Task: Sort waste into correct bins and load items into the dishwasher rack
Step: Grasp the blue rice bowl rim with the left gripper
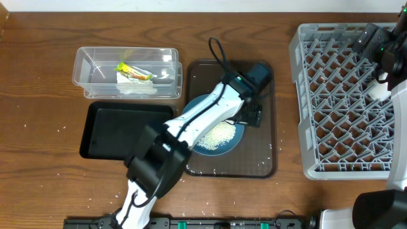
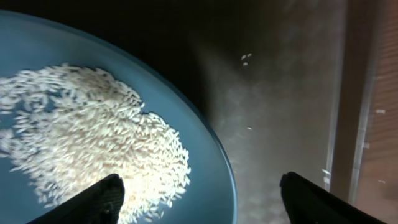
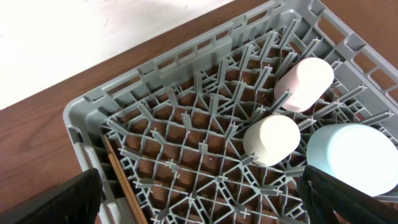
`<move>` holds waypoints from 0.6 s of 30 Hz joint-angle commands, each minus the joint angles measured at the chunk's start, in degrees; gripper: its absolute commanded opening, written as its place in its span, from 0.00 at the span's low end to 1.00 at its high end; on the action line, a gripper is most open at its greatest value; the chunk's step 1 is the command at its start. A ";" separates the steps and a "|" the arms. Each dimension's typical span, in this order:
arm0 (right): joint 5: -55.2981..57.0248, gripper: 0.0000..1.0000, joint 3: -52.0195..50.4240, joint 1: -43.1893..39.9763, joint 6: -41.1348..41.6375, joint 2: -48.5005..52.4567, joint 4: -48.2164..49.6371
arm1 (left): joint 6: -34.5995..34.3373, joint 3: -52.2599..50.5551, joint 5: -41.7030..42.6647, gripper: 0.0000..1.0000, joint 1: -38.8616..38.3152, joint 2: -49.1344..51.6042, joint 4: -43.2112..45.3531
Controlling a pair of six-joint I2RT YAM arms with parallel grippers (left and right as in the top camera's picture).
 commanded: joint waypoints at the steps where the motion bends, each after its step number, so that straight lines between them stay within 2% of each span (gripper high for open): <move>1: 0.76 0.99 1.36 0.15 -0.55 0.02 -0.07 | -1.77 -0.04 -1.20 0.79 0.11 1.20 0.13; 5: 0.76 0.99 1.36 0.15 -0.55 0.02 -0.07 | -5.16 -0.04 -5.09 0.73 -0.02 2.54 0.04; 13: 0.76 0.99 1.36 0.15 -0.55 0.02 -0.07 | -7.28 -0.15 -5.38 0.62 -1.07 3.17 0.90; 18: 0.76 0.99 1.36 0.15 -0.55 0.02 -0.07 | -9.46 -0.37 -9.81 0.61 -2.58 3.17 1.09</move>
